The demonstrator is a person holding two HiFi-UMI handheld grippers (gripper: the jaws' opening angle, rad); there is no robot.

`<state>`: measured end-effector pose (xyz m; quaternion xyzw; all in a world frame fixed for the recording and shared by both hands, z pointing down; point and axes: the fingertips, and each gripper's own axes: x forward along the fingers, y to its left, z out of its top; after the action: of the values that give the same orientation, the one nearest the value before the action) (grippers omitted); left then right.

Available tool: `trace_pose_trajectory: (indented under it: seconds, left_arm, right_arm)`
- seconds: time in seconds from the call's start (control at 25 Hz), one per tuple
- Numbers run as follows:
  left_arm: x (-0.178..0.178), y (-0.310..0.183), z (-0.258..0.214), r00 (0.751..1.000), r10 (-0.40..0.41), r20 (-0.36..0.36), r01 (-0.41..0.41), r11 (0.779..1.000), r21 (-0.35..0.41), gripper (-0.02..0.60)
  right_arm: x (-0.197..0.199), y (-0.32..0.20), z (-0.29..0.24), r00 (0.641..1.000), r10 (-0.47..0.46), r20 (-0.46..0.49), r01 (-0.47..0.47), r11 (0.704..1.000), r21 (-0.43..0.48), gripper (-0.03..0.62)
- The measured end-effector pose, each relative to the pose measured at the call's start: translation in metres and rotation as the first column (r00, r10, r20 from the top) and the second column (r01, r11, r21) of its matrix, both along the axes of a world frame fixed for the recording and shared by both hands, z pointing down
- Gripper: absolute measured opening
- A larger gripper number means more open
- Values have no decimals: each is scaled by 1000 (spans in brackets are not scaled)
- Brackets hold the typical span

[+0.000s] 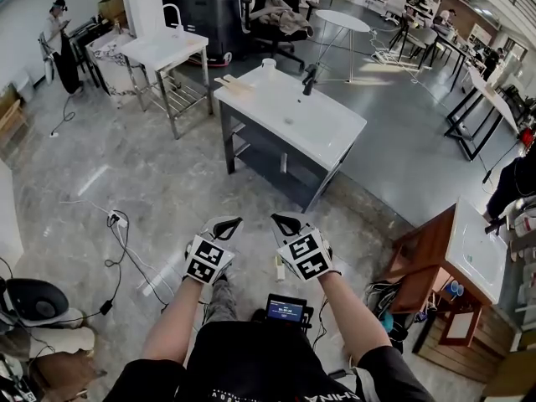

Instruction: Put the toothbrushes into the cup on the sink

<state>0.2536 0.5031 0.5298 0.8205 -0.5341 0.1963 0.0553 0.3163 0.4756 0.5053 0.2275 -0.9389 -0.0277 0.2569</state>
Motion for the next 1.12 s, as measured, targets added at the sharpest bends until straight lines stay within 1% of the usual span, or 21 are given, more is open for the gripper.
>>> trace_pose_trajectory:
  seconds: [0.12, 0.32, 0.56, 0.8, 0.92, 1.12]
  left_arm:
    - [-2, -4, 2, 1000, 2, -3, -2, 1000, -5, -3]
    - [-12, -11, 5, 1000, 11, -15, -11, 1000, -16, -3]
    - [-33, -38, 9, 999, 26, -30, -27, 999, -30, -3]
    - [-72, -82, 12, 998, 44, -49, -46, 998, -33, -3]
    - [-100, -110, 10, 997, 58, -57, -59, 998, -24, -3]
    - [-150, -151, 8, 993, 94, -65, -96, 995, -20, -3]
  right_arm:
    - [0, -3, 3, 1000, 4, -8, -4, 1000, -16, 8]
    - [-9, -13, 7, 1000, 14, -14, -14, 1000, -18, 9]
    - [-26, -38, 10, 999, 31, -26, -32, 999, -33, 8]
    - [-66, -79, 15, 998, 41, -53, -43, 998, -48, 8]
    - [-96, -106, 14, 997, 50, -62, -53, 998, -42, 8]
    - [-142, -146, 11, 993, 100, -63, -102, 994, -43, 9]
